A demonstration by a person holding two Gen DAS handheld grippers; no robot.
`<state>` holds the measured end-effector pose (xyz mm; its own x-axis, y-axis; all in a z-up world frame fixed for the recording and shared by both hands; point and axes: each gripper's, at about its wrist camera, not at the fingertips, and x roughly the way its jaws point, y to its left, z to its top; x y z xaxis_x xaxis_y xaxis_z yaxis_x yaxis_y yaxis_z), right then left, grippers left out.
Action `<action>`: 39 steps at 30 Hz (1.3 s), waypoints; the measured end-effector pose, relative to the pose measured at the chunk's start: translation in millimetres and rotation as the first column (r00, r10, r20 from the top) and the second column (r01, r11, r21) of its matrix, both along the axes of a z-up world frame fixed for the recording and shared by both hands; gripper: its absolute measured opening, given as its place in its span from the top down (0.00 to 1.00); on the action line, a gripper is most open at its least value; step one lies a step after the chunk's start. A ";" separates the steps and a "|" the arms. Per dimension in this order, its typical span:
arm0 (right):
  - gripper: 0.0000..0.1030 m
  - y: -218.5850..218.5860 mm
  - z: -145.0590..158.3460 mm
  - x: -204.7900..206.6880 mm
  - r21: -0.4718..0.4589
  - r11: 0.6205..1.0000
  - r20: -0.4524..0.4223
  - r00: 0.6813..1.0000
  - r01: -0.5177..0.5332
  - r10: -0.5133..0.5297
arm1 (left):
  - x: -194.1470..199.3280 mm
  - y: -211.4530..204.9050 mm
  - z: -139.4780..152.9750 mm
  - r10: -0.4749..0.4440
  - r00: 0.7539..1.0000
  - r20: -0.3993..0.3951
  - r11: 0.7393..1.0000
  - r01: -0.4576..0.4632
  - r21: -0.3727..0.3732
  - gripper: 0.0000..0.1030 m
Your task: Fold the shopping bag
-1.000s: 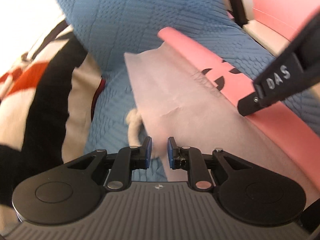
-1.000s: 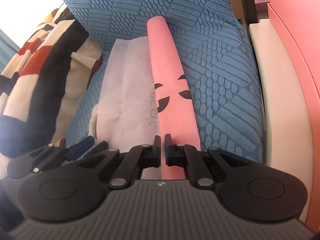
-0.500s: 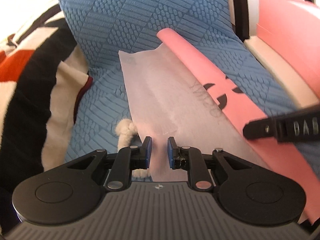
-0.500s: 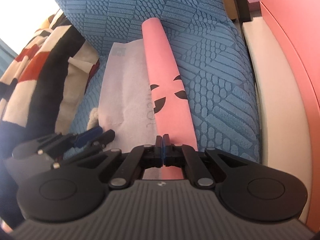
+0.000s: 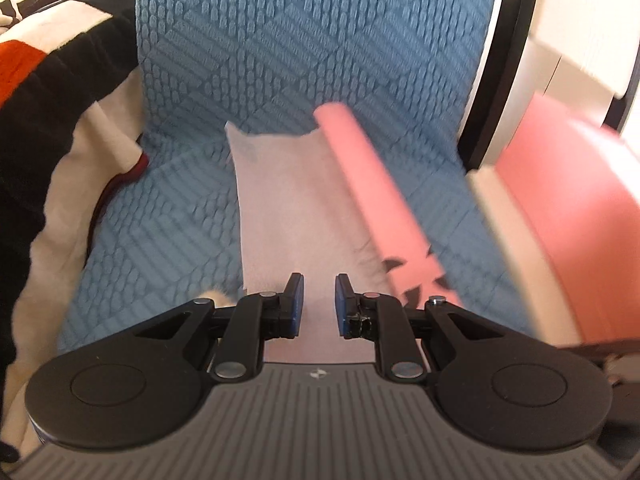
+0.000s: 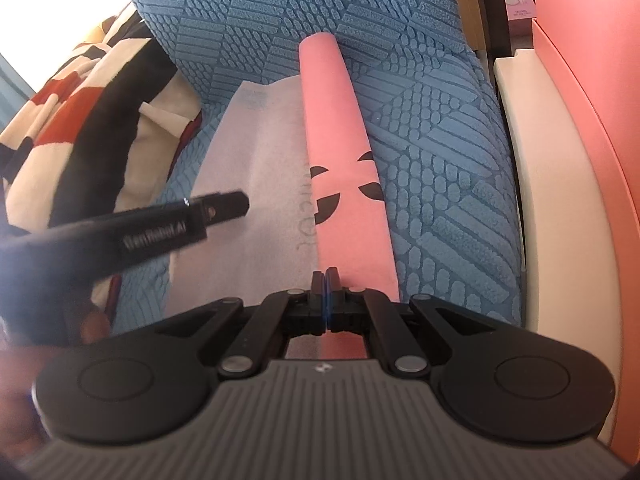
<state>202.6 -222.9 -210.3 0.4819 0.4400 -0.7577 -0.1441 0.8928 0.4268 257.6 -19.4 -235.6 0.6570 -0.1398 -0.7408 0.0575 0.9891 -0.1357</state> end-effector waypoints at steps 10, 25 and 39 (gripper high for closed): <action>1.00 0.7 -0.3 0.0 0.003 1.000 0.001 1.000 0.001 -0.001 | 10.1 -6.2 -6.9 -0.153 0.987 -0.052 0.947 0.131 -0.293 0.81; 0.80 -4.6 5.7 -4.8 0.016 0.999 0.002 0.999 0.038 -0.038 | 15.7 -18.6 -30.4 -0.190 0.972 -0.137 0.944 0.143 -0.298 0.81; 0.62 -22.3 5.3 -9.0 -0.012 0.994 0.009 0.994 0.107 -0.107 | 15.0 -7.5 -33.9 -0.159 0.976 -0.149 0.937 0.102 -0.335 0.81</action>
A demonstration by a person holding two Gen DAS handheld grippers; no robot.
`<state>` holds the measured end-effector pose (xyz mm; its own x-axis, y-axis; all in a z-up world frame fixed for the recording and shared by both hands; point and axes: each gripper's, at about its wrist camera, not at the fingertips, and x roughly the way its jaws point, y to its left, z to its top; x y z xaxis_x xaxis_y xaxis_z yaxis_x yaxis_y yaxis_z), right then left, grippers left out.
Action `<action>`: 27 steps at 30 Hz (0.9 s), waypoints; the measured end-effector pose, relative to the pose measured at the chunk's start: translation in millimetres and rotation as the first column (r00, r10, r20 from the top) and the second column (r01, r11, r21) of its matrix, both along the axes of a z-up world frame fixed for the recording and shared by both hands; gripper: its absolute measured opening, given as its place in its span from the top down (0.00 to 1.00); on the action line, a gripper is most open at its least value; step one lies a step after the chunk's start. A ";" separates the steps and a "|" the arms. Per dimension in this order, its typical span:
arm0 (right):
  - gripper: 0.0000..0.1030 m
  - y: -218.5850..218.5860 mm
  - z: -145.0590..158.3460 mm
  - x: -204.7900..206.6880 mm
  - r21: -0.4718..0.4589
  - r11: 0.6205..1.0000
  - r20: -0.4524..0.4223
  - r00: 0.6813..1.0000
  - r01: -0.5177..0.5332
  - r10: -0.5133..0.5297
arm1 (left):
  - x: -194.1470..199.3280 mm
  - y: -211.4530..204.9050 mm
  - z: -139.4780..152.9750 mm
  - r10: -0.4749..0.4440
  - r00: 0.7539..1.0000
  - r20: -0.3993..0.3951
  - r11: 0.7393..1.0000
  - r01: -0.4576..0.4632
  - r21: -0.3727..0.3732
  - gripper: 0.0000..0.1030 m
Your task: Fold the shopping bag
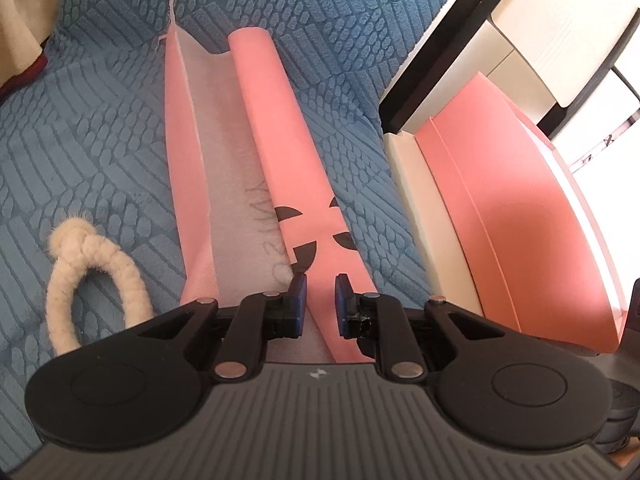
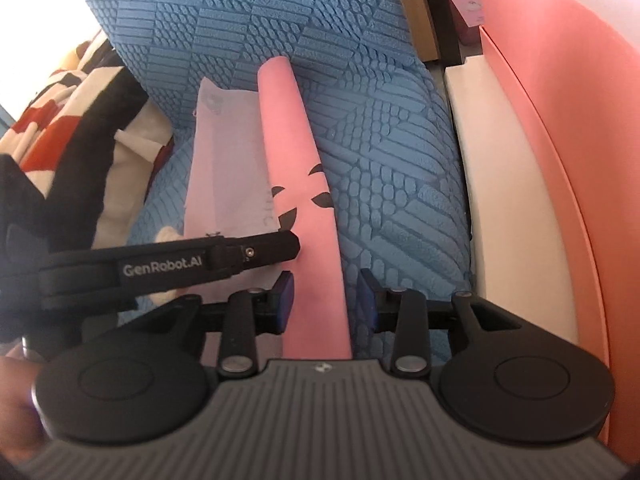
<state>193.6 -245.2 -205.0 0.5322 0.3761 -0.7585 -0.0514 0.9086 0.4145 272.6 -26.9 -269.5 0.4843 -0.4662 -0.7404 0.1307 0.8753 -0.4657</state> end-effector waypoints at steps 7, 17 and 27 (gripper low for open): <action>0.62 -1.8 -5.1 1.7 0.130 0.992 -0.027 1.000 0.008 -0.005 | 1.4 9.3 -2.7 0.028 0.999 -0.026 0.998 -0.030 -0.053 0.81; 0.90 19.9 0.2 -0.3 -0.004 0.999 0.038 0.999 -0.036 0.037 | 6.5 13.1 -3.4 0.064 0.997 -0.054 0.993 -0.069 -0.097 0.81; 0.92 33.9 14.1 -7.7 -0.300 0.952 0.122 0.988 -0.053 0.094 | 1.3 16.8 -1.0 0.076 0.996 -0.049 0.994 -0.080 -0.079 0.81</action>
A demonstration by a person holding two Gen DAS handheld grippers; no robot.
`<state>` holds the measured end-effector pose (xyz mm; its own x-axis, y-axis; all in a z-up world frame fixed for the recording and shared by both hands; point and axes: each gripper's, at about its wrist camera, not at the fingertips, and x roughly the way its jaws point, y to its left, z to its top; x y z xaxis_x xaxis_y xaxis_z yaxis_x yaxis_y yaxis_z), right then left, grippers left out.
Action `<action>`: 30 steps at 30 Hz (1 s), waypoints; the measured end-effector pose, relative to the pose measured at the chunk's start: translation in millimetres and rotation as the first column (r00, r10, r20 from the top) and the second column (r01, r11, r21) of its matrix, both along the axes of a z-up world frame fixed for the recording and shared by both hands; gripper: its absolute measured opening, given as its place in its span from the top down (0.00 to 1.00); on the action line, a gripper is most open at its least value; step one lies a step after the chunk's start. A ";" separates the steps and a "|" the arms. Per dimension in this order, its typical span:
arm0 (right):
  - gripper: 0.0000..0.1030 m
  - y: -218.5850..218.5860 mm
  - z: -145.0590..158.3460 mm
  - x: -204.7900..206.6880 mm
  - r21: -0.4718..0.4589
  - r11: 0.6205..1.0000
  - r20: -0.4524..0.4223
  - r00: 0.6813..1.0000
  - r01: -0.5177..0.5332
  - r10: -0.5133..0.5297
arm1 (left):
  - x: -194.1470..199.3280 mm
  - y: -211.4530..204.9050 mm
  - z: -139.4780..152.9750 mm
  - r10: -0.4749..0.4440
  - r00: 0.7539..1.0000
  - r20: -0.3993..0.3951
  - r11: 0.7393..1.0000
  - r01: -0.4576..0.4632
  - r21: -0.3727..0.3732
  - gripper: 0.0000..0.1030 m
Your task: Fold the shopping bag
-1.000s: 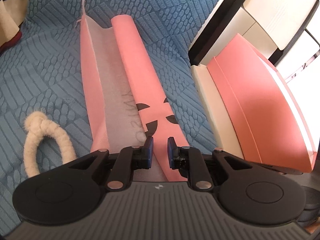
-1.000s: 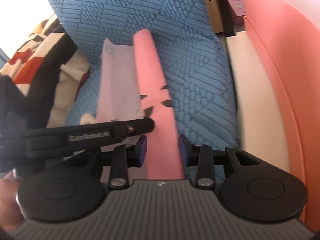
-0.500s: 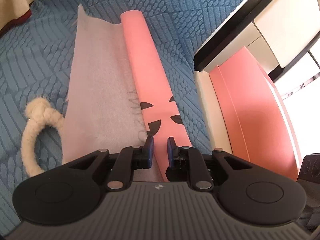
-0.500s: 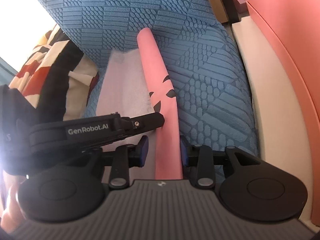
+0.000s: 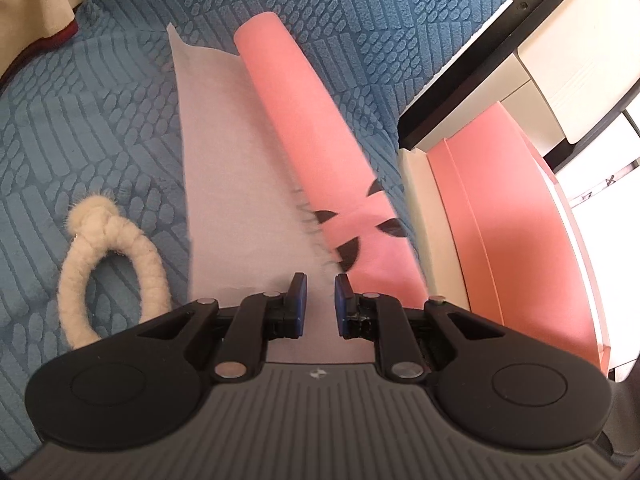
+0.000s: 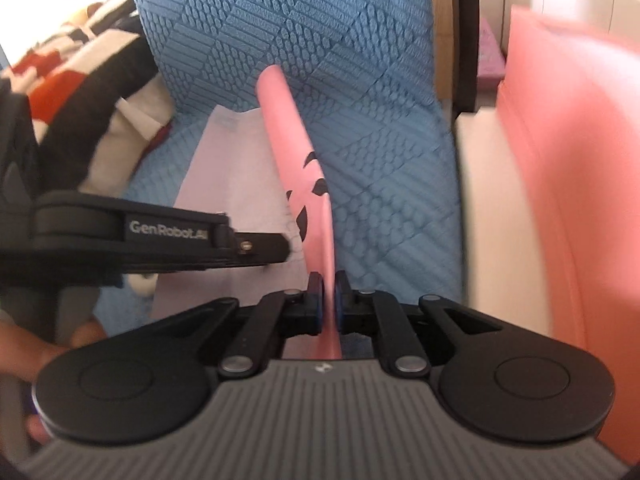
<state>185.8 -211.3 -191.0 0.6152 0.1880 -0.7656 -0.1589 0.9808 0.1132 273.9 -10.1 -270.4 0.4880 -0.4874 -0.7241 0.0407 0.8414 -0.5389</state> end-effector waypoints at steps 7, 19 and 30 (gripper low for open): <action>0.92 21.2 -1.6 -7.7 -0.232 0.970 0.054 0.994 -0.079 0.094 | -0.6 7.1 -2.7 0.029 1.000 -0.012 0.998 -0.030 -0.054 0.81; 0.92 37.9 -13.9 -9.3 -0.336 0.929 0.029 0.984 -0.157 0.177 | -2.7 16.4 4.2 0.032 0.999 0.024 0.960 -0.024 -0.279 0.54; 0.90 39.5 -14.9 -9.1 -0.328 0.930 0.027 0.983 -0.165 0.184 | 2.4 9.6 -4.1 0.022 1.000 0.001 0.970 -0.021 -0.242 0.84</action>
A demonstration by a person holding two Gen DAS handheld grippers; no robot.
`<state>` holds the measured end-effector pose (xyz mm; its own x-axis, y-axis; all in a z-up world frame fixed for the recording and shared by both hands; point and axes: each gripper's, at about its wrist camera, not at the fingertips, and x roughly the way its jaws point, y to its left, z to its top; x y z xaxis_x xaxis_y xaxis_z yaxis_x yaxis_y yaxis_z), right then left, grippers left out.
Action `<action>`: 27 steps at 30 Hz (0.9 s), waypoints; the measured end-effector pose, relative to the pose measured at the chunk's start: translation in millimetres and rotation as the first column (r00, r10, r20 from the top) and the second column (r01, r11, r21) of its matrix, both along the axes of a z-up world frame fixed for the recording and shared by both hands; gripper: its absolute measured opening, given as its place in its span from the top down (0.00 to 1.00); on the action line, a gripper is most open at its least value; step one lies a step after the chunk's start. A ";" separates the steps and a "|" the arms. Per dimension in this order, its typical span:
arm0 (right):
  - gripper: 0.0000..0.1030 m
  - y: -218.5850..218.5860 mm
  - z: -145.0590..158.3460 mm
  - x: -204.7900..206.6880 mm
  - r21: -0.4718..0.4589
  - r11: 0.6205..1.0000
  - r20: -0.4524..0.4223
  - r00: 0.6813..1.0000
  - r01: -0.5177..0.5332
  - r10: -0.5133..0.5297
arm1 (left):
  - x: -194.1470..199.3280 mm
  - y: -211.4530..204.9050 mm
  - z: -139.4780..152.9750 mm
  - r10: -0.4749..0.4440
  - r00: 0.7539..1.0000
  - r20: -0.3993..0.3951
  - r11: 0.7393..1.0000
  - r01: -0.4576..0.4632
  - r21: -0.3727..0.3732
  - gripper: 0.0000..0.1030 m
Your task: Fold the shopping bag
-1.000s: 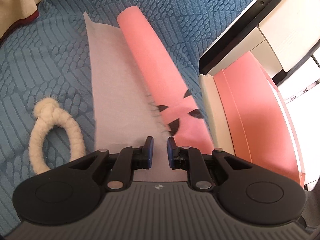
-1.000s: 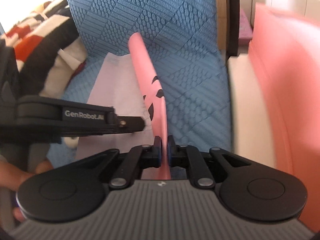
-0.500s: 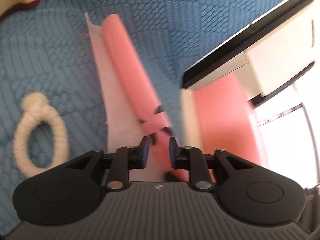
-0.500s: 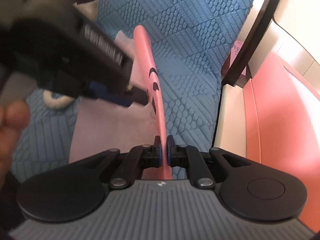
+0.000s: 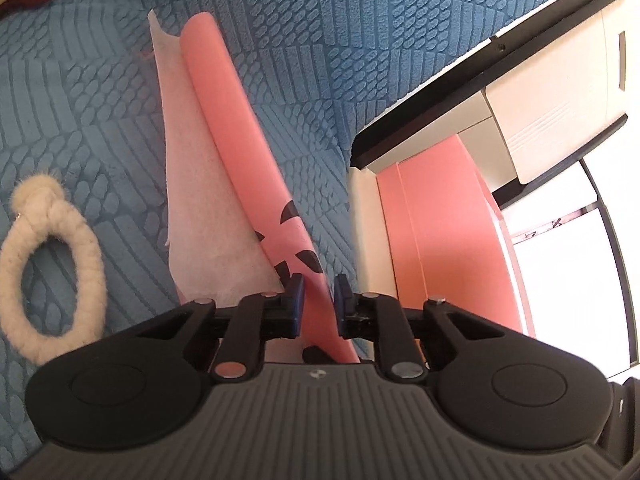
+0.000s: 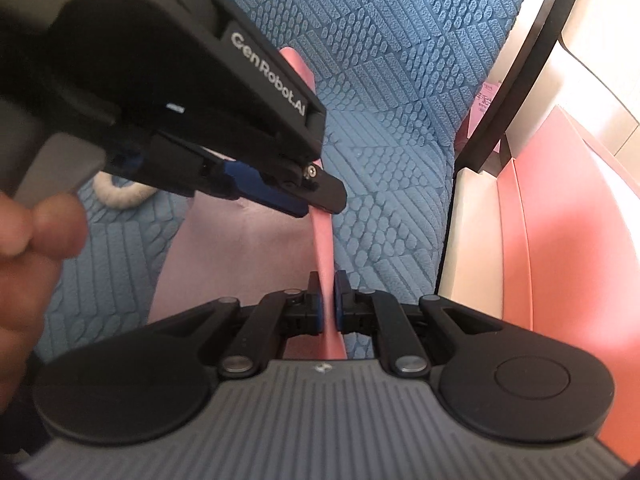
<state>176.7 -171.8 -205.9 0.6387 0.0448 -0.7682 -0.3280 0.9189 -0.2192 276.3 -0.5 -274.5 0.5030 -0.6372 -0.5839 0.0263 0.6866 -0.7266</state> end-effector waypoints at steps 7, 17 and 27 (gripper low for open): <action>0.87 -7.6 9.2 -7.9 0.061 0.998 -0.034 0.999 0.001 0.001 | 5.7 0.1 -6.1 0.023 0.999 -0.036 0.999 -0.024 -0.031 0.90; 0.84 -26.5 26.0 -13.9 0.274 0.960 -0.113 0.993 0.047 -0.017 | 7.2 8.4 -10.3 0.040 0.995 -0.090 0.999 -0.038 0.032 0.94; 0.85 -37.9 25.4 -1.2 0.431 0.896 -0.178 0.983 0.111 -0.036 | 12.9 8.4 -14.1 0.040 0.994 -0.103 0.996 -0.031 0.089 0.93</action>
